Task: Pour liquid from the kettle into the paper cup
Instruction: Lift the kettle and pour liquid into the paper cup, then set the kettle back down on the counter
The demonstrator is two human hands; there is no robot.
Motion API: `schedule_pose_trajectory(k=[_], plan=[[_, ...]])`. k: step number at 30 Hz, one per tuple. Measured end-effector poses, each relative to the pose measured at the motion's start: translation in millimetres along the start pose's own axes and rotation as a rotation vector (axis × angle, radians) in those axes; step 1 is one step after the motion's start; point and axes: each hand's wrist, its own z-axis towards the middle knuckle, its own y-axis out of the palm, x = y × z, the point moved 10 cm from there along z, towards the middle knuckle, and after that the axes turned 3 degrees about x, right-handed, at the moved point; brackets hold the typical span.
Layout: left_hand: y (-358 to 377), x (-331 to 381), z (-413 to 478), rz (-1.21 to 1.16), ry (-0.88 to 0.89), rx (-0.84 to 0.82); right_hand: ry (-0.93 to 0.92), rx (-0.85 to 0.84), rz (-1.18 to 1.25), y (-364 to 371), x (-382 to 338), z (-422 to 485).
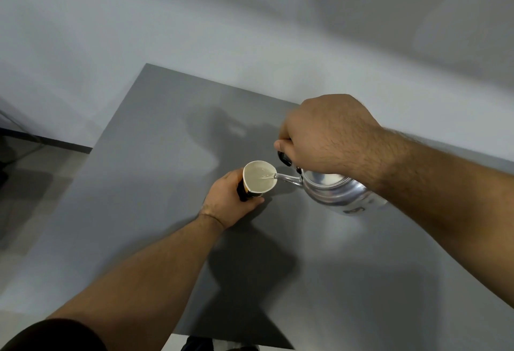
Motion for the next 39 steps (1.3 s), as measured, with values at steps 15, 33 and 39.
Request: schedule_pose_trajectory(k=[15, 33, 39], plan=[[5.0, -9.7, 1.7, -0.012, -0.079, -0.046, 0.333, -0.22, 0.629, -10.4, 55.7, -55.8], [5.4, -15.5, 2.1, -0.116, -0.064, -0.026, 0.619, 0.129, 1.079, 88.5, 163.9, 24.8], [4.1, -8.2, 1.7, -0.119, -0.018, -0.032, 0.643, 0.15, 1.03, 94.3, 177.6, 54.1]])
